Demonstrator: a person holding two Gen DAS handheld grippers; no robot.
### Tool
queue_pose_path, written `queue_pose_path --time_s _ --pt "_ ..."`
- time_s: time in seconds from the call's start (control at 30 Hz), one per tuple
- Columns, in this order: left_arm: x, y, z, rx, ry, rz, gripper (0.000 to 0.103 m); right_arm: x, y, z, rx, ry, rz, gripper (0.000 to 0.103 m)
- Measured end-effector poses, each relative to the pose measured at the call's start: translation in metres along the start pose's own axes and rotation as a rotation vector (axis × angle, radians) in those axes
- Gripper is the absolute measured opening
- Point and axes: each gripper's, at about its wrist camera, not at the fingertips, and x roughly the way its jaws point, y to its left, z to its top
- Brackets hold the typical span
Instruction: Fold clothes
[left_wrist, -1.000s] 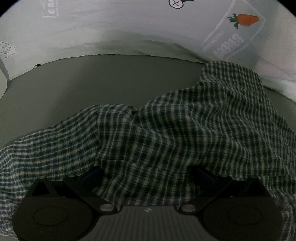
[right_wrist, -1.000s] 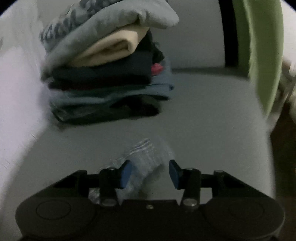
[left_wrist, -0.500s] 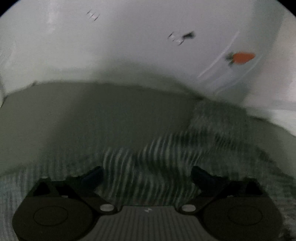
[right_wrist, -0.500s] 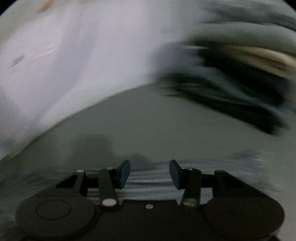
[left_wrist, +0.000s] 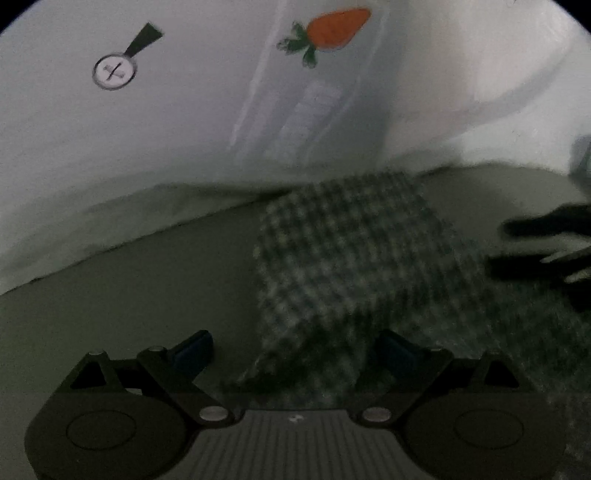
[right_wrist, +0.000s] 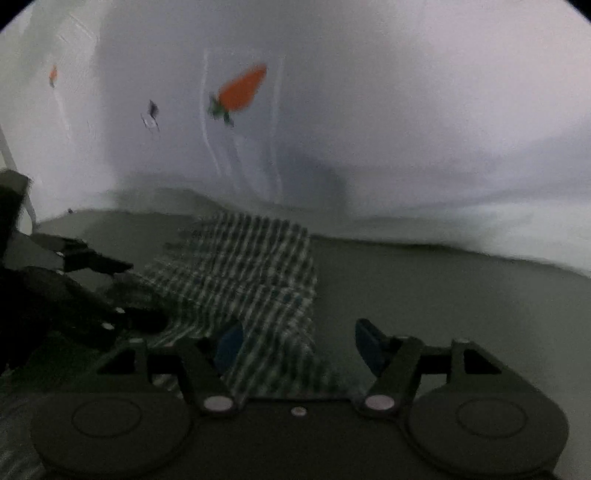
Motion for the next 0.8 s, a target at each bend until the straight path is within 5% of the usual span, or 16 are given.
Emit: queue_pose_path --time_s 0.03,0.07,0.13,0.17,0.47,0.6,0.67,0.73,0.77,0.8 --pt "0.001 0.000 0.001 -0.006 -0.018 0.003 0.073 0.007 0.001 0.001 -0.003 0.005 0.010 0.069" --pt "0.002 -0.001 0.002 -0.010 -0.038 0.010 0.065 0.009 0.003 0.002 -0.011 -0.003 0.022 0.057" --pt "0.002 0.000 0.005 -0.032 -0.068 -0.009 0.015 0.012 0.007 0.005 -0.030 -0.002 0.024 0.025" --pt "0.002 0.001 0.007 -0.052 -0.074 -0.029 0.011 0.011 0.009 0.007 -0.034 -0.016 0.017 0.010" --pt "0.025 -0.009 0.068 0.049 -0.205 0.099 0.008 0.034 -0.007 0.070 -0.034 -0.157 -0.094 0.006" --pt "0.057 -0.003 0.088 -0.008 -0.166 0.131 0.009 0.067 -0.010 0.087 -0.031 -0.102 -0.146 0.007" --pt "0.069 -0.004 0.088 -0.006 -0.132 0.148 0.017 0.074 -0.007 0.087 -0.027 -0.081 -0.165 0.010" --pt "0.068 -0.002 0.085 -0.026 -0.134 0.150 0.029 0.068 -0.005 0.088 -0.021 -0.085 -0.174 0.029" --pt "0.064 0.000 0.083 -0.043 -0.139 0.147 0.035 0.062 -0.006 0.088 -0.015 -0.094 -0.167 0.049" --pt "0.058 0.004 0.081 -0.064 -0.143 0.140 0.048 0.054 -0.007 0.088 -0.005 -0.108 -0.157 0.059"
